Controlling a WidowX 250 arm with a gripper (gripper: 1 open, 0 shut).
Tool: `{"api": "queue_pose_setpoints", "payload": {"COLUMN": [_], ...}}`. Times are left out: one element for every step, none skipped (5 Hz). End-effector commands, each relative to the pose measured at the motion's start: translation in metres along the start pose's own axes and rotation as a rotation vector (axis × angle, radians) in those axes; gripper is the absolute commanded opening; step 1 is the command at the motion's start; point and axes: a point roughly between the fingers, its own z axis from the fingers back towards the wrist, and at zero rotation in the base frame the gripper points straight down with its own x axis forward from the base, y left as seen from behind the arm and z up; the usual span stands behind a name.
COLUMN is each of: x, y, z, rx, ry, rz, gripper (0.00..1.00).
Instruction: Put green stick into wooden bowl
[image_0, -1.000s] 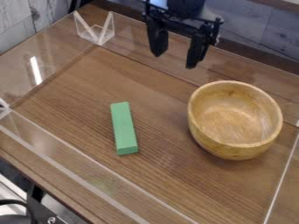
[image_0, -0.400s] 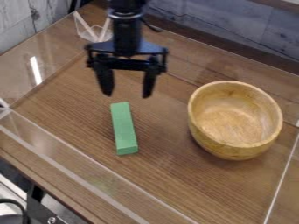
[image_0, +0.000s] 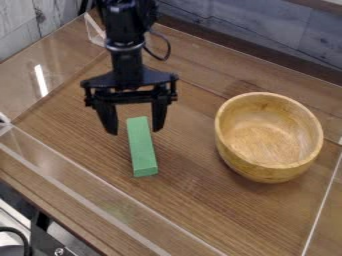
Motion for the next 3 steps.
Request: {"api": "queue_pose_setpoints", "payload": {"x": [0.003,0.003,0.003], "y": [-0.001,-0.003,-0.006], "z": [0.002,-0.006,-0.014], "rx": [-0.034,-0.044,-0.049], "ry": [-0.06,-0.068,-0.076], "rz": [0.023,0.046,0.085], "gripper": [1.0,1.0,1.0]}}
